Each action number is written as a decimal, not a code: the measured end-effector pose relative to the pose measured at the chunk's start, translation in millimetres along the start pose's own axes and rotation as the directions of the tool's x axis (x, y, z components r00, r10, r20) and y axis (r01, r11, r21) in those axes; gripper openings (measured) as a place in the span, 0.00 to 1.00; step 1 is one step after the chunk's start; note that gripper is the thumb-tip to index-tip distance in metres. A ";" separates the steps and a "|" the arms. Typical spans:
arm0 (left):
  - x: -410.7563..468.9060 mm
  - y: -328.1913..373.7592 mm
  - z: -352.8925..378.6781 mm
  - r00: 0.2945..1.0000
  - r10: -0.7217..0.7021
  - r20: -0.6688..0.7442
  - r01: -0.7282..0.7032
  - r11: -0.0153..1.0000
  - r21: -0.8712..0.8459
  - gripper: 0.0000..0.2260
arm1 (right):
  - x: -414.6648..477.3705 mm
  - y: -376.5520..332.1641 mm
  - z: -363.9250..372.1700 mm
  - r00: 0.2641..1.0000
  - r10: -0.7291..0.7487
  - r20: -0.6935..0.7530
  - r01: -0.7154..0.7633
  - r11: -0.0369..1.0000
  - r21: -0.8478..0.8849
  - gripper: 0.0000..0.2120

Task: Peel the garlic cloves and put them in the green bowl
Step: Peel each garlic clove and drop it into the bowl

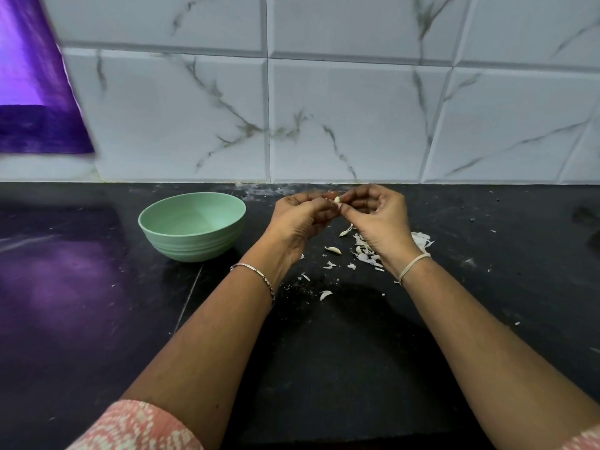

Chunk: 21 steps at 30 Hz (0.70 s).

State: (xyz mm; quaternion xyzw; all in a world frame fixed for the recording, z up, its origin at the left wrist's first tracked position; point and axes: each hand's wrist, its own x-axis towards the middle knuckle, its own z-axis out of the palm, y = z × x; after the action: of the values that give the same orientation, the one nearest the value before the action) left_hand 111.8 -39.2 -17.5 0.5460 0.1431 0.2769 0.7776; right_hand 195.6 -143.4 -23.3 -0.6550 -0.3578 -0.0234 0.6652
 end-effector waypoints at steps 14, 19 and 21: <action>-3.0 -2.6 2.6 0.988 0.126 -0.094 -0.099 0.964 0.246 0.05 | 0.8 1.5 1.6 0.999 0.027 -0.034 -0.025 0.997 0.066 0.11; -3.8 -1.9 -0.2 0.994 0.094 -0.055 -0.083 0.980 0.180 0.04 | 0.4 1.2 0.5 0.995 0.098 -0.021 -0.092 0.977 0.195 0.10; -3.8 -2.0 -0.3 0.994 0.090 -0.061 -0.078 0.980 0.182 0.05 | -0.1 1.0 0.4 0.995 0.098 -0.015 -0.094 0.977 0.192 0.10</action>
State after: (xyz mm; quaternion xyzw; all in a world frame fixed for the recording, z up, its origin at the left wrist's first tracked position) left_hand 109.1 -41.7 -19.8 0.6094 0.1709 0.3142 0.7076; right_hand 195.9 -142.9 -24.2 -0.6043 -0.3182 0.0352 0.7296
